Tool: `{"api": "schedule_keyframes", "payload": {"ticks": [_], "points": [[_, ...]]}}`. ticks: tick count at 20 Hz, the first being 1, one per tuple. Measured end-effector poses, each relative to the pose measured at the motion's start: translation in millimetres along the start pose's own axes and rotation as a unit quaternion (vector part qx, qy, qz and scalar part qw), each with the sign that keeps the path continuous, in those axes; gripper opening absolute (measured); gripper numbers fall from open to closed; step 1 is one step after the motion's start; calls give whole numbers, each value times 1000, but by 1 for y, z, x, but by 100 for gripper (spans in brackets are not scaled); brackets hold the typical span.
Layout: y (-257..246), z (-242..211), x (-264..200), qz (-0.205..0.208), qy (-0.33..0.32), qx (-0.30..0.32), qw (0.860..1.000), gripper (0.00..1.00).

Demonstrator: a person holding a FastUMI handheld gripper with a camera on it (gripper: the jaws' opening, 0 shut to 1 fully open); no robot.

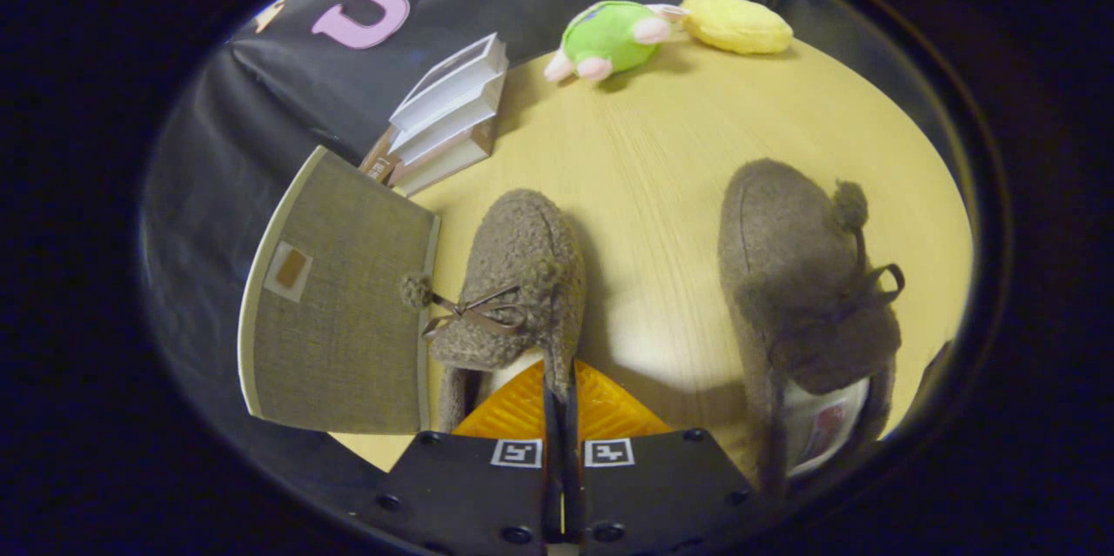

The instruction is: Open the storage box then place both shoes into the box .Put the left shoe in first, then the right shoe, with the right side of both shoes facing outward in a uniform manner.

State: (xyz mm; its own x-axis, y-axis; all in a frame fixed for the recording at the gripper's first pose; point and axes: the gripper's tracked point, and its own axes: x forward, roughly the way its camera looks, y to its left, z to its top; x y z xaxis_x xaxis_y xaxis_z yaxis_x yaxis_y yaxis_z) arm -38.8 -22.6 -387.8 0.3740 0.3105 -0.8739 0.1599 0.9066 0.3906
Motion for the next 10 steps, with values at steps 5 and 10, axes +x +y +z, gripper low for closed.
{"api": "schedule_keyframes", "payload": {"ticks": [5,10], "points": [[13,10,-18,14,2,60,998,4],[40,32,-47,26,-18,79,996,4]]}}
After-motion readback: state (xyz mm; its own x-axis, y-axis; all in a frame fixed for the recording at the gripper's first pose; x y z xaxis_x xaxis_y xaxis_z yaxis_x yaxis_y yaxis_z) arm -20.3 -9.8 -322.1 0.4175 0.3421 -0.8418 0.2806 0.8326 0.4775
